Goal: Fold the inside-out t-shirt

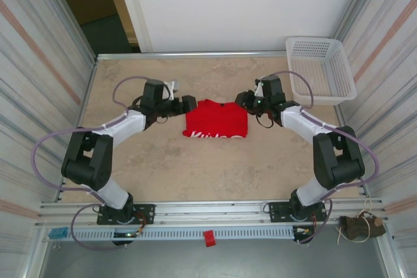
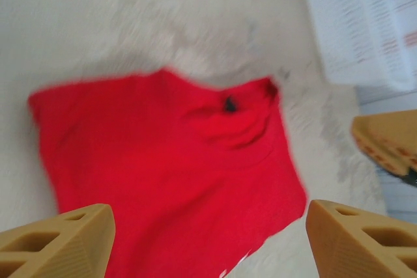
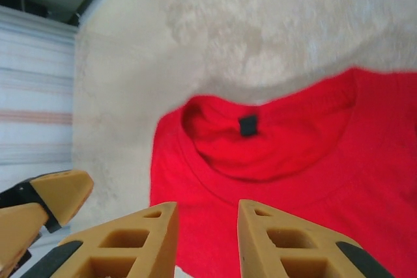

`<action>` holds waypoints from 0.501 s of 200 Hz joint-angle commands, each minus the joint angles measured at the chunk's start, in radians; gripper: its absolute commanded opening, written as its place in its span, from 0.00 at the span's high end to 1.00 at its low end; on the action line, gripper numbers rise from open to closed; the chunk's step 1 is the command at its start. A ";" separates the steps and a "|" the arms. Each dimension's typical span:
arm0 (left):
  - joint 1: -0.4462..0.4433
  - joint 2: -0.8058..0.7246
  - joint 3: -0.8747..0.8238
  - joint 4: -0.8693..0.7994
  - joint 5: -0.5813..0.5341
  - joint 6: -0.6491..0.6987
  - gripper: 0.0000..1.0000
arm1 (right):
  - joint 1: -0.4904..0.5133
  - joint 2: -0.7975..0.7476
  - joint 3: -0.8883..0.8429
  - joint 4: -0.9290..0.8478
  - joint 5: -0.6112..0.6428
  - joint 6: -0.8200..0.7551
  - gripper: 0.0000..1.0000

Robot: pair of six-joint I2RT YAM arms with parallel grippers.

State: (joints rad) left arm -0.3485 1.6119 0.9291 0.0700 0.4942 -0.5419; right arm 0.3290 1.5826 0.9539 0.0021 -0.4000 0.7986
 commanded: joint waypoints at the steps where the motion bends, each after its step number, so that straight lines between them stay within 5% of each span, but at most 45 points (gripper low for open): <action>1: -0.018 0.025 -0.049 -0.043 -0.008 0.034 0.22 | 0.025 0.029 -0.033 -0.033 0.015 -0.020 0.72; 100: -0.056 0.224 -0.001 0.014 -0.009 0.028 0.20 | 0.042 0.140 -0.119 0.038 0.055 0.008 0.78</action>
State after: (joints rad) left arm -0.3775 1.7752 0.9058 0.0395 0.4816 -0.5236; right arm 0.3683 1.7073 0.8505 0.0177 -0.3634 0.8001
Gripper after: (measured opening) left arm 0.794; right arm 0.222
